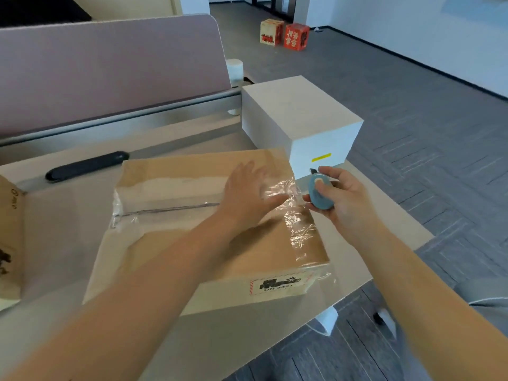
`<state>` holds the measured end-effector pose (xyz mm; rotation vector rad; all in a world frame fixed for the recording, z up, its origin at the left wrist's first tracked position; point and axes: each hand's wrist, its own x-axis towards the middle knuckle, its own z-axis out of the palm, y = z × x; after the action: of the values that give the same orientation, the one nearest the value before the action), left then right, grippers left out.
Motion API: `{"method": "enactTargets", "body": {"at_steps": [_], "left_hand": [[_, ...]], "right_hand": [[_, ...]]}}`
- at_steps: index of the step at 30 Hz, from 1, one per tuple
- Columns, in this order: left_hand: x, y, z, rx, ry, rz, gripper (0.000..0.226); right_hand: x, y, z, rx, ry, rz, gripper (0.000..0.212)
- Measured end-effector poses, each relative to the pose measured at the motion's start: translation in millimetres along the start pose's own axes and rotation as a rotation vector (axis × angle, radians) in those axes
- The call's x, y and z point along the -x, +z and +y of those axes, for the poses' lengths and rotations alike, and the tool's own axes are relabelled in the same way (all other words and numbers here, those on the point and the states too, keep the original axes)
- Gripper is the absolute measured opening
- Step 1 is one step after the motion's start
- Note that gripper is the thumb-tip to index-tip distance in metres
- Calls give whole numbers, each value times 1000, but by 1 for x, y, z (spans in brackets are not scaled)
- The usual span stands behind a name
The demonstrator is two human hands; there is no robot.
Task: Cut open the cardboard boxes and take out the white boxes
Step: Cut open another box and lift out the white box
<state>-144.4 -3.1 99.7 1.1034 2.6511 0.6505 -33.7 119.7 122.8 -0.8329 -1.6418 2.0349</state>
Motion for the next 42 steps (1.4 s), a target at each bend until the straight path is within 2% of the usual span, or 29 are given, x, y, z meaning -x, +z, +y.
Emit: {"method": "enactTargets", "body": {"at_steps": [2,4,7,12,14,21,25,34,38,42], "left_hand": [[13,-20,-18,27,-26,53,69],[21,-35,-38,-15,-37,52,70],[46,-62,-85,-53,-120,30,78],[86,-97,-155,-19,-242,-46,122],[95,-103,-179,16,-279,-87,127],[93,-105,-213,128,-173,-217,98],[86,-103,-216,166,-95,-268,98],[84,-103,-217,124,-56,-302,96],[85,-107,-216,121,-42,-299,93],[84,-105,-218,110,-46,-305,95]], "right_hand": [[-2,23,-3,12,6,-51,25],[-2,41,-3,37,-12,-100,13],[4,86,1,165,-73,-227,14],[17,156,14,243,-123,-314,17],[21,180,22,313,-155,-318,18],[31,227,42,640,-331,-362,21],[35,233,45,751,-366,-382,21],[37,243,48,930,-441,-396,15],[36,250,44,1001,-427,-458,15],[34,247,38,1011,-417,-445,19]]}}
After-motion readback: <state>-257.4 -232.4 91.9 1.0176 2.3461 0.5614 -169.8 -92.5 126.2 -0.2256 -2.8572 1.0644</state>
